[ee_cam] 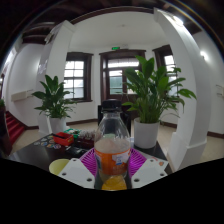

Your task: Pour water

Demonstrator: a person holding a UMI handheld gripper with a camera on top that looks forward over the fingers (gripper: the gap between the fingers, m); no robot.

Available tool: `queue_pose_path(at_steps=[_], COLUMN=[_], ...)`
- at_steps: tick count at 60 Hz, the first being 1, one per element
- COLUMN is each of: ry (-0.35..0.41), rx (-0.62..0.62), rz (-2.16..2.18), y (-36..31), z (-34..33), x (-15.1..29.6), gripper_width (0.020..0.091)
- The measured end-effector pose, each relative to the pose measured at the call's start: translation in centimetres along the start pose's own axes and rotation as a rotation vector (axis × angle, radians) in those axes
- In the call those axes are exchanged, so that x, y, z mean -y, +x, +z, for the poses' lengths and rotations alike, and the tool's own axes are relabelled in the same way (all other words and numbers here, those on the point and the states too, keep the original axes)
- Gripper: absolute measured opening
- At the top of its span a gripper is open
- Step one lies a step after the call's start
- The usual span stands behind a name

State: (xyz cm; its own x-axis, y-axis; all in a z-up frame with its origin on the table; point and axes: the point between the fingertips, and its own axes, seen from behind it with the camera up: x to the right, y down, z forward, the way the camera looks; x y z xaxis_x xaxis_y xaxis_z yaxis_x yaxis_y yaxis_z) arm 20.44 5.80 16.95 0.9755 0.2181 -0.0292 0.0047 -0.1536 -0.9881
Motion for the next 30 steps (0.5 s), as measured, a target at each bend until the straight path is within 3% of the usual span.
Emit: queue_pose_path(at_steps=[8, 9, 10, 11, 21, 30], ry=[-0.001, -0.011, 0.021, 0.042, 0.053, 0.030], rx=[-0.003, -0.007, -0.001, 0.002, 0.000, -0.008], rz=[0.040, 0.039, 0.039, 0.033, 0.004, 0.009], y=[0.3, 0.1, -0.1, -0.2, -0.2, -0.2], z=[0.5, 0.6, 0.5, 0.5, 0.1, -0.2], x=[-3.2, -3.9, -3.6, -3.4, -3.6, -3.7], gripper_width=[0.0362, 0.0437, 0.0375, 0.0369, 0.0379, 0.0498])
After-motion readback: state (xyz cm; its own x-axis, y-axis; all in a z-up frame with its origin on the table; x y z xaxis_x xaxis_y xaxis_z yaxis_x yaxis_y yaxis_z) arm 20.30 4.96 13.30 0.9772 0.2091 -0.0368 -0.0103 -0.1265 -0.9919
